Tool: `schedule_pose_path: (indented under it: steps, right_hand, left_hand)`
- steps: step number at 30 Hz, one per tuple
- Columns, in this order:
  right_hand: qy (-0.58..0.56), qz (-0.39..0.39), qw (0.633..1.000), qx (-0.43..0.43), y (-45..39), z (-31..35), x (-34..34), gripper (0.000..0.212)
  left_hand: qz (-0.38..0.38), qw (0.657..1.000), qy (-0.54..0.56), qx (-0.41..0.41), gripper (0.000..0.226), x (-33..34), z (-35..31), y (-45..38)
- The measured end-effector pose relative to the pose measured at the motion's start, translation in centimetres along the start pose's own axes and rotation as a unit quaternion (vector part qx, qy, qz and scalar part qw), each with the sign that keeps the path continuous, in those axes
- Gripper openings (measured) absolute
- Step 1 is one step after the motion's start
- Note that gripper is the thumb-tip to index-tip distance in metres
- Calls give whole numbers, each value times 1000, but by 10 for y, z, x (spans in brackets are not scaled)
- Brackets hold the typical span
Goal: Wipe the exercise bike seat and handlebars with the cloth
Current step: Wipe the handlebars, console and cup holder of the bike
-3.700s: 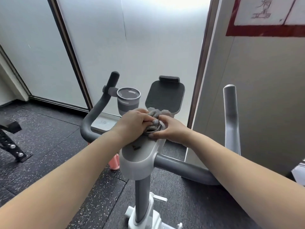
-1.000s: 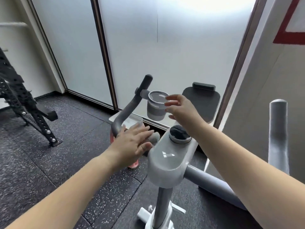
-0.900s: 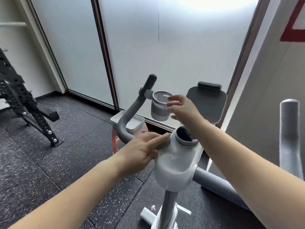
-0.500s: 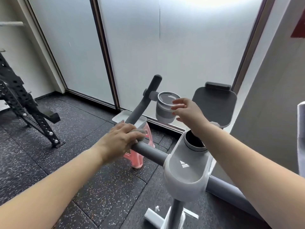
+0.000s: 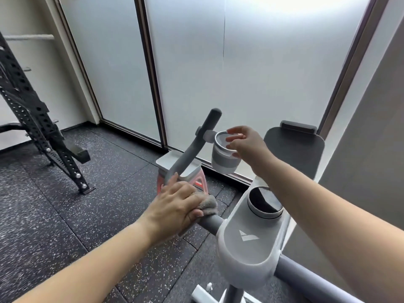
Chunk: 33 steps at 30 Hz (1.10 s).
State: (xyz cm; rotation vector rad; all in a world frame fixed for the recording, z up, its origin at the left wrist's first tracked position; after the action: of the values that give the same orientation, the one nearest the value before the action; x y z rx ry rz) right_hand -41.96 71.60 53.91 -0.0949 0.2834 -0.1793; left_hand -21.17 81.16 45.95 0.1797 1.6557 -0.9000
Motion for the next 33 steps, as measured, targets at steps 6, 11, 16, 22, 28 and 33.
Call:
schedule_pose_path:
  steps: [6, 11, 16, 22, 28, 33]
  right_hand:
    - [2, -13, 1000, -6, -13, 0, -1, 40]
    - [0, -13, 1000, -16, -24, 1, 6, 39]
    - [-6, -35, 999, -30, -41, 1, 5, 40]
    - [14, -43, 998, -49, -58, 0, 5, 41]
    - [23, 36, 997, -59, -62, 3, 24, 49]
    - [-9, 64, 997, -29, -67, 3, 27, 58]
  left_hand:
    - [-91, 984, 55, -140, 55, -24, 49, -6]
    - [43, 929, 51, -363, 62, -1, 43, -31]
    - [77, 889, 86, -443, 69, 11, 59, -50]
    - [97, 892, 86, -433, 64, 12, 66, -70]
    - [101, 904, 106, -402, 46, 10, 68, -103]
    - [-32, 907, 161, -388, 14, -21, 66, -104]
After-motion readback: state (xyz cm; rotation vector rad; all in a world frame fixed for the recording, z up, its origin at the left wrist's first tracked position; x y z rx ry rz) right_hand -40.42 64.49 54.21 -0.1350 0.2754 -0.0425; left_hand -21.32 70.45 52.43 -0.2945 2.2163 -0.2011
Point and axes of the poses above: each hand's wrist, its own y-axis away from the middle knuckle, its own x-axis out of the palm, z = x × y, the point moved 2 cm from there along -y, towards the middle knuckle, and after that the axes turned 7 degrees about -z, right-handed, at the moved point
